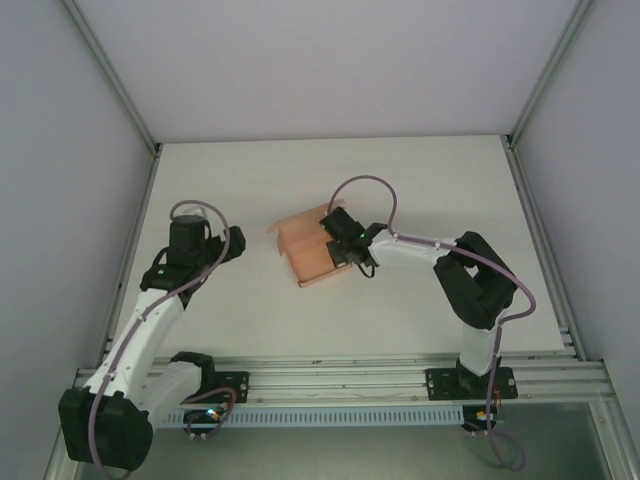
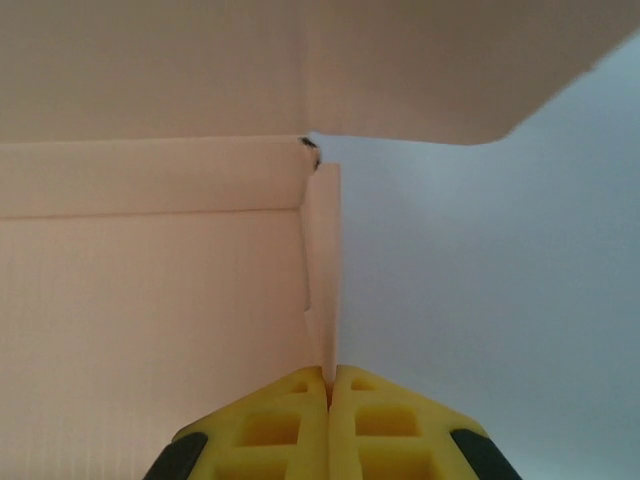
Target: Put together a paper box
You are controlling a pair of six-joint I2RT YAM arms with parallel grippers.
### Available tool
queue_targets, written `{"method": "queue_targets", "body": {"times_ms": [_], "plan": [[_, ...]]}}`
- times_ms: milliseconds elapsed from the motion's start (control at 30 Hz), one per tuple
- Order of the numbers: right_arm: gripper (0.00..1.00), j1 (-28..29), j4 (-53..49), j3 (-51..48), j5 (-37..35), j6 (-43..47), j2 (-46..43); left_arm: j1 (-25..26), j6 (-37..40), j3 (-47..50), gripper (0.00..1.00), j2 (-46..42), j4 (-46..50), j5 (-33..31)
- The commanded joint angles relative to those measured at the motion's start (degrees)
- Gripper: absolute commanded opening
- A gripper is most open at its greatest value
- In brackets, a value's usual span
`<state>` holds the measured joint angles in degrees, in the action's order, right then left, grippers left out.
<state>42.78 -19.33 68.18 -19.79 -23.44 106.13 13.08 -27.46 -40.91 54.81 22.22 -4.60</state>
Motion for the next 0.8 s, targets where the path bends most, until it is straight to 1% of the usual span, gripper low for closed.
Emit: {"method": "queue_targets", "body": {"times_ms": [0,100,133,167,200,233,267,333,367,400,467,533,600,667,733,767], "plan": [[0.06,3.2,-14.7,0.5,-15.1,-26.7,-1.3,0.0,-0.7,-0.4,1.0,1.8,-3.7,2.5],[0.08,4.4,-13.6,0.1,-12.5,-28.5,-1.4,0.8,2.3,0.1,1.0,3.7,-6.8,7.6],[0.13,4.6,-13.6,0.2,-12.2,-28.6,-1.7,1.3,3.7,0.0,1.0,4.2,-7.2,9.3],[0.25,4.7,-13.1,0.1,-11.9,-28.3,-2.3,2.1,5.2,-0.2,1.0,4.8,-7.6,10.3],[0.31,4.7,-12.3,-0.1,-11.4,-27.2,-2.9,3.1,6.3,-0.5,1.0,5.2,-7.8,10.4],[0.4,4.7,-11.5,-0.3,-11.1,-25.6,-3.8,4.0,7.5,-0.7,1.0,5.5,-7.9,10.5],[0.55,4.7,-11.3,-0.3,-11.2,-24.2,-4.7,5.2,9.5,-1.4,1.0,6.0,-7.9,11.3],[0.7,4.6,-11.2,-0.6,-11.3,-20.0,-6.8,7.8,13.2,-2.3,1.0,6.7,-8.1,13.8],[0.75,4.4,-11.2,-0.9,-11.2,-17.1,-8.2,9.4,15.4,-2.8,1.0,7.2,-7.9,15.3],[0.77,4.0,-8.3,-1.5,-10.3,-12.9,-9.9,10.5,17.3,-3.2,1.0,7.7,-7.9,16.1],[0.88,2.4,-3.3,-3.6,-5.4,-1.1,-12.7,14.6,21.1,-4.1,1.0,9.4,-8.1,15.2],[0.95,-0.1,0.4,-4.9,1.5,10.0,-14.6,15.9,22.7,-5.9,0.99,12.2,-7.3,13.1],[0.97,-3.1,2.9,-5.3,8.9,18.2,-15.2,15.8,23.3,-8.7,0.9,15.9,-5.9,11.9],[0.98,-5.1,3.1,-3.7,11.7,23.2,-14.6,15.9,24.4,-11.9,0.82,19.6,-4.0,11.5],[0.98,-6.7,2.7,-1.9,15.2,29.1,-13.1,16.0,26.0,-14.1,0.79,22.3,-3.3,12.3],[0.98,-7.7,2.9,-1.0,15.6,30.4,-12.1,16.0,26.9,-15.0,0.71,23.6,-3.6,12.9]]}}
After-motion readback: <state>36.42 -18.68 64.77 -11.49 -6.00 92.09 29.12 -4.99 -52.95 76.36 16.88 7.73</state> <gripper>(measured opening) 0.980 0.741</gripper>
